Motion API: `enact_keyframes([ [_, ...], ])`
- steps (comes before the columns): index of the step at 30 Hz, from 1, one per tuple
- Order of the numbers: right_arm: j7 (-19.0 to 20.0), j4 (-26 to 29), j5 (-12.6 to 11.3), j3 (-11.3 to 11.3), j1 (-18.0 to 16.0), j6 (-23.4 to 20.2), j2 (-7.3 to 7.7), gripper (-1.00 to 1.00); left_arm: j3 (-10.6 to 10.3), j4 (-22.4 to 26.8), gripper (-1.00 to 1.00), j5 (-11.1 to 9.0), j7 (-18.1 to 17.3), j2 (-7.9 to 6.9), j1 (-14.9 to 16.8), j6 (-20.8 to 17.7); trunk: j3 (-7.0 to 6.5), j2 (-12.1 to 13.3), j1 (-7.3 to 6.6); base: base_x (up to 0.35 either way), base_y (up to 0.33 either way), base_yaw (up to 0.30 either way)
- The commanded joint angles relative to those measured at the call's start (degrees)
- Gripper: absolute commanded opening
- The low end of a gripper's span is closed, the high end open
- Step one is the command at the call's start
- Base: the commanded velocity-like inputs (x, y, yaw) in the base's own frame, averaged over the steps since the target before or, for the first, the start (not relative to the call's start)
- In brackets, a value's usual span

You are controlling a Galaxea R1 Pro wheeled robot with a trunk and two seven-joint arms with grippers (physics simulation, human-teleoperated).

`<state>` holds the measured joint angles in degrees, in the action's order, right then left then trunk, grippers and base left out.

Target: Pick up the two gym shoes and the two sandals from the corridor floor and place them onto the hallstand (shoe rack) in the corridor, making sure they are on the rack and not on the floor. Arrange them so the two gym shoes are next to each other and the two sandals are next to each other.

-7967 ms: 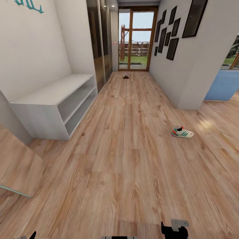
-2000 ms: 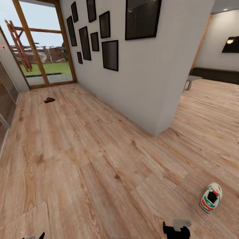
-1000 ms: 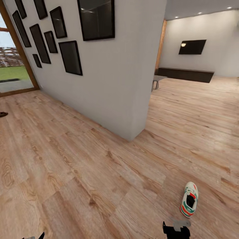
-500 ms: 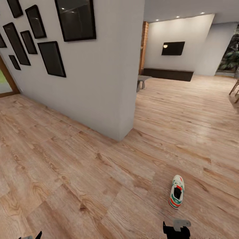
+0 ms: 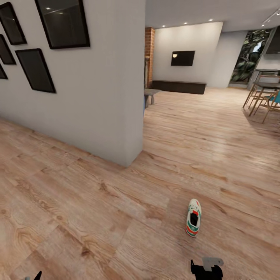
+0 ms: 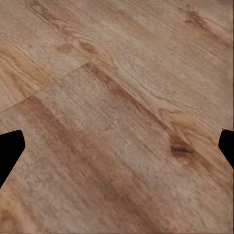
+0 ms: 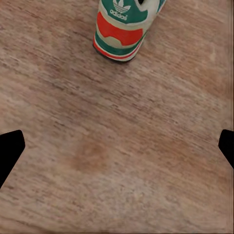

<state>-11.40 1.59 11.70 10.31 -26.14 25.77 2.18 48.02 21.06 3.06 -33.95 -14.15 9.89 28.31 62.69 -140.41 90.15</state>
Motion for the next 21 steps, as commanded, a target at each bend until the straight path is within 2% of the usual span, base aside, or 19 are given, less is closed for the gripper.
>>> enact_keyframes([
  [1,-0.2,-0.1,0.6,0.4,0.0,0.2,0.0,1.0,0.5,-0.1,1.0,0.4,-0.4,0.07,0.1,0.2,0.02,0.0,-0.01,0.0,0.0,-0.255],
  [3,-0.2,-0.1,0.6,0.4,0.0,0.2,0.01,1.0,0.4,-0.2,1.0,0.6,-0.4,0.22,0.1,0.2,-0.03,0.0,-0.01,0.0,0.0,-0.255],
  [7,-0.3,-0.1,0.6,0.4,0.0,0.2,0.02,1.0,-2.0,-0.3,1.0,3.4,-0.4,1.61,0.1,0.2,-0.13,0.0,-0.01,0.0,0.0,-0.255],
  [12,-0.3,-0.1,0.6,0.4,0.0,0.2,0.01,1.0,-3.5,-0.2,1.0,5.1,-0.3,2.84,0.1,0.2,-0.25,0.0,-0.01,0.0,0.0,-0.255],
  [21,-0.3,0.0,0.6,0.4,0.0,0.2,0.02,1.0,-4.0,0.1,1.0,5.4,-0.3,2.99,0.1,0.3,-0.47,0.0,-0.01,0.001,0.0,-0.255],
])
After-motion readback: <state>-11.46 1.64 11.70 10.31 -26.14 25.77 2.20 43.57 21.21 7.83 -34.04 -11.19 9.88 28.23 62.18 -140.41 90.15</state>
